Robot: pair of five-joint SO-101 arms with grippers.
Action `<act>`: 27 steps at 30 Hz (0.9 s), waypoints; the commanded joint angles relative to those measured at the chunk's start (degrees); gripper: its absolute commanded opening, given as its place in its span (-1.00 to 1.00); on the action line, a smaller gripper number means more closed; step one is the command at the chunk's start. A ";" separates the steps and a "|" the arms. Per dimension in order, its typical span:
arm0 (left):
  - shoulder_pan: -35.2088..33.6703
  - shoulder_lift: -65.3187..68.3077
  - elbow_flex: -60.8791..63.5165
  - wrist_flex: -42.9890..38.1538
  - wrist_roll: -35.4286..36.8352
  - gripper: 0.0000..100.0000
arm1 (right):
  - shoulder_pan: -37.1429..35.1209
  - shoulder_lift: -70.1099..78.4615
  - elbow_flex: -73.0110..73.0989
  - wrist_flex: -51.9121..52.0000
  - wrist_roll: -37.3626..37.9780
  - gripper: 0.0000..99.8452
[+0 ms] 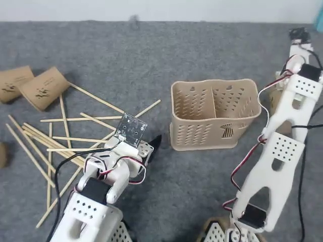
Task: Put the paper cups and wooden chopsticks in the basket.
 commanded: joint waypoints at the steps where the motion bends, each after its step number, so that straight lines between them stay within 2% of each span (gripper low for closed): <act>1: -0.26 0.00 -0.13 -1.41 -1.05 -0.62 | -0.57 -2.59 -3.16 5.32 4.48 -0.90; 8: -0.26 0.00 -0.13 -1.41 -1.05 -0.62 | -0.40 -5.58 -9.32 21.49 10.99 -0.90; 13: -0.35 -0.09 -0.13 -1.41 -1.05 -0.62 | 2.51 -8.57 -7.82 23.16 12.22 -0.90; 21: -0.35 -0.09 -0.13 -1.32 -1.05 -0.62 | 5.76 -17.98 14.15 23.16 29.19 -0.90; 27: -0.35 0.00 -0.13 -1.32 -1.05 -0.62 | 8.92 -29.93 27.60 23.16 36.13 -0.90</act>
